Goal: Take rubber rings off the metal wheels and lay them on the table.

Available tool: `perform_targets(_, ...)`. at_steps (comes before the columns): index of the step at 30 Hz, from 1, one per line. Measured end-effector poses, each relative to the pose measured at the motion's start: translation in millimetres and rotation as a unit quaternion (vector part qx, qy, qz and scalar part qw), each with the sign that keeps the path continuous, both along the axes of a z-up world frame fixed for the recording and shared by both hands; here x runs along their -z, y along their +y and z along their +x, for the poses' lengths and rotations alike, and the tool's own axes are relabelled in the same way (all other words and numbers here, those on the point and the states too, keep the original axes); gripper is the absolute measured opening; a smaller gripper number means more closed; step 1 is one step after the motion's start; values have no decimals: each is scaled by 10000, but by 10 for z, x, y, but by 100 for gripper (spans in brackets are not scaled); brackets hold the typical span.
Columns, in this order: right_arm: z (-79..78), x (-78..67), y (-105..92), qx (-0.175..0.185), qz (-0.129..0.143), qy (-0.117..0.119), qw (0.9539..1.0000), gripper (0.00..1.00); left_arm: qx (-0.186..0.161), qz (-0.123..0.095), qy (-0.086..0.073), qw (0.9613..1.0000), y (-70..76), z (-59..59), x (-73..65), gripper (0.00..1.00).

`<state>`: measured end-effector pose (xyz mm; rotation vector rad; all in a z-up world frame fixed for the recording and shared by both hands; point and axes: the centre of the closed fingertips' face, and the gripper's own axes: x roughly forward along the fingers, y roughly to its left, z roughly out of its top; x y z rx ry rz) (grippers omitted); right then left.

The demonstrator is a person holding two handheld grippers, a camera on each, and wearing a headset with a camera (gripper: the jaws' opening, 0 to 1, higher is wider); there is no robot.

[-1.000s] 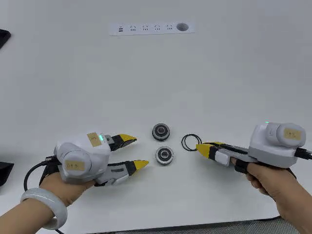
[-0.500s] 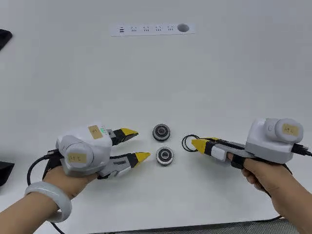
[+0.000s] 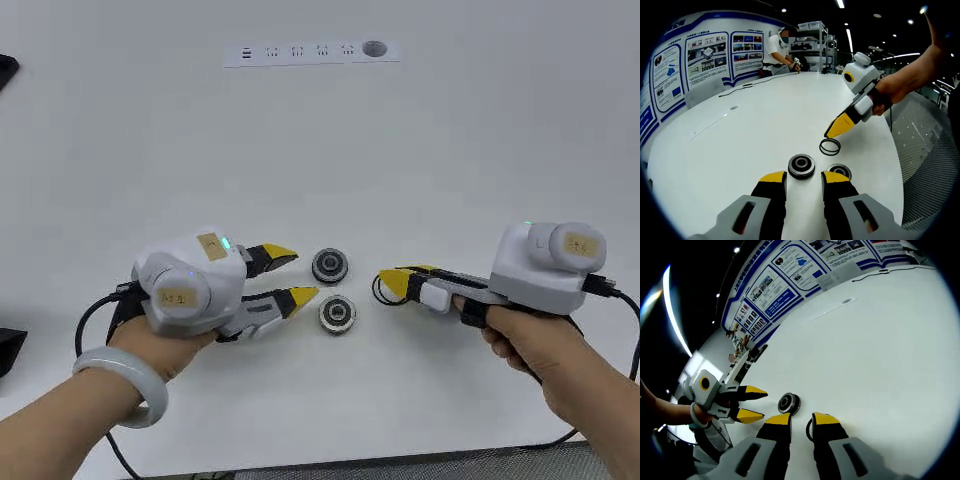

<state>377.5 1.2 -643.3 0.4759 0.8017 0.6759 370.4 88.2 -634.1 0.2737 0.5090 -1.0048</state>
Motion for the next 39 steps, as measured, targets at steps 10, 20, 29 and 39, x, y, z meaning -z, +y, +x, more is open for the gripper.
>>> perform_targets(10, 24, 7, 165, -145, 79, 13, 9999, 17, 88, 6, -26, 10000, -133, 103, -8, 26)
perform_targets(20, 35, 12, 263, -215, 143, 27, 9997, 17, 181, 67, -10, 9998, -199, 150, 33, 24)
perform_targets(29, 46, 14, 314, -226, 184, 40, 9996, 17, 269, 202, 22, 9994, -237, 158, 102, 21)
perform_targets(39, 41, -6, 347, -207, 233, 66, 9995, 17, 358, 308, 4, 9989, -254, 180, 143, 18)
